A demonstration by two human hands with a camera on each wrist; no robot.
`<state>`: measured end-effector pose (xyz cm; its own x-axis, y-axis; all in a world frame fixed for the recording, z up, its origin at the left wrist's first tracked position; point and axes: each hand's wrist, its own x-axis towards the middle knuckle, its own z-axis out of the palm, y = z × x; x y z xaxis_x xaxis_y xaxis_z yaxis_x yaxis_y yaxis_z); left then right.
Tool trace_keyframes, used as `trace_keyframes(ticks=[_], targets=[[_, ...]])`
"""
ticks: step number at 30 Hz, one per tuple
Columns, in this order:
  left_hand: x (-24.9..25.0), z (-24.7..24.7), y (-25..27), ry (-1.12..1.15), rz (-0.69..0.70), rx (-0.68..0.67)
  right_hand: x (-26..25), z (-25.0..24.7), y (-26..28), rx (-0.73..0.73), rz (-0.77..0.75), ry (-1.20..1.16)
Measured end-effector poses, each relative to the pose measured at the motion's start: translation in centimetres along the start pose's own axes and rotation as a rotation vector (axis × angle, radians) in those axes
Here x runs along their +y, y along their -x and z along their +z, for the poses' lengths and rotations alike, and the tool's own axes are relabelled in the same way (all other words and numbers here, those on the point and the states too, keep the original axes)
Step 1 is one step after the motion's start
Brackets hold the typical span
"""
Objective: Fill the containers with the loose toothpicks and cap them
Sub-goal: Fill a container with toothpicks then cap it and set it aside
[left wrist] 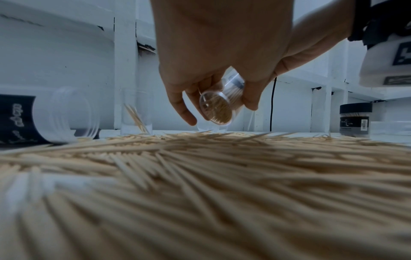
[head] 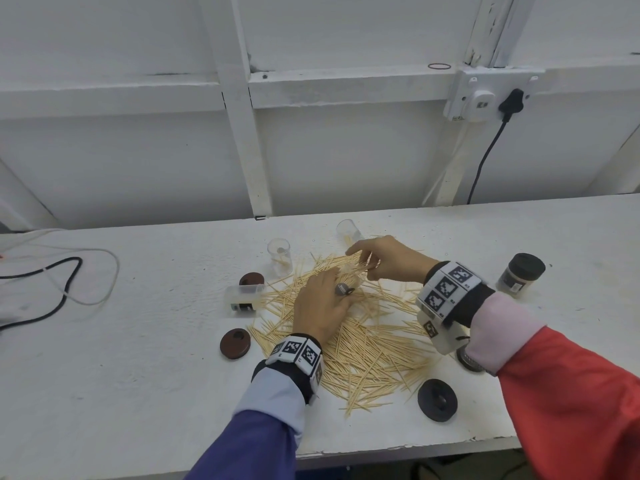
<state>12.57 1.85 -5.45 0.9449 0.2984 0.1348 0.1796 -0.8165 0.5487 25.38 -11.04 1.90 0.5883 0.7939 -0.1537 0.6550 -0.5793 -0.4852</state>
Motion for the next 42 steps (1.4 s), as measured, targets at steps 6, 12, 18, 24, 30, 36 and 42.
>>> trace_keyframes(ticks=[6,12,18,24,30,36,42], targets=[[0.2,-0.2,0.1,0.001,0.009,-0.011,0.4,-0.6,0.2,0.137,-0.027,-0.195],[0.3,-0.2,0.1,0.055,0.026,0.001,-0.4,0.1,0.0,0.148,-0.109,-0.216],[0.5,-0.4,0.2,0.127,-0.035,0.05,-0.4,-0.1,-0.2,0.298,-0.092,-0.451],[0.6,-0.2,0.1,0.183,-0.039,0.066,-1.0,1.4,-0.4,0.437,-0.145,-0.409],[0.7,-0.4,0.2,0.195,-0.046,0.108,-2.0,2.9,0.1,0.283,-0.253,-0.43],[0.7,-0.7,0.4,0.203,-0.071,0.162,-1.8,2.8,0.8,0.157,-0.149,-0.37],[0.7,-0.8,0.5,0.203,-0.08,0.19,-0.9,3.4,1.5,0.144,-0.179,-0.286]])
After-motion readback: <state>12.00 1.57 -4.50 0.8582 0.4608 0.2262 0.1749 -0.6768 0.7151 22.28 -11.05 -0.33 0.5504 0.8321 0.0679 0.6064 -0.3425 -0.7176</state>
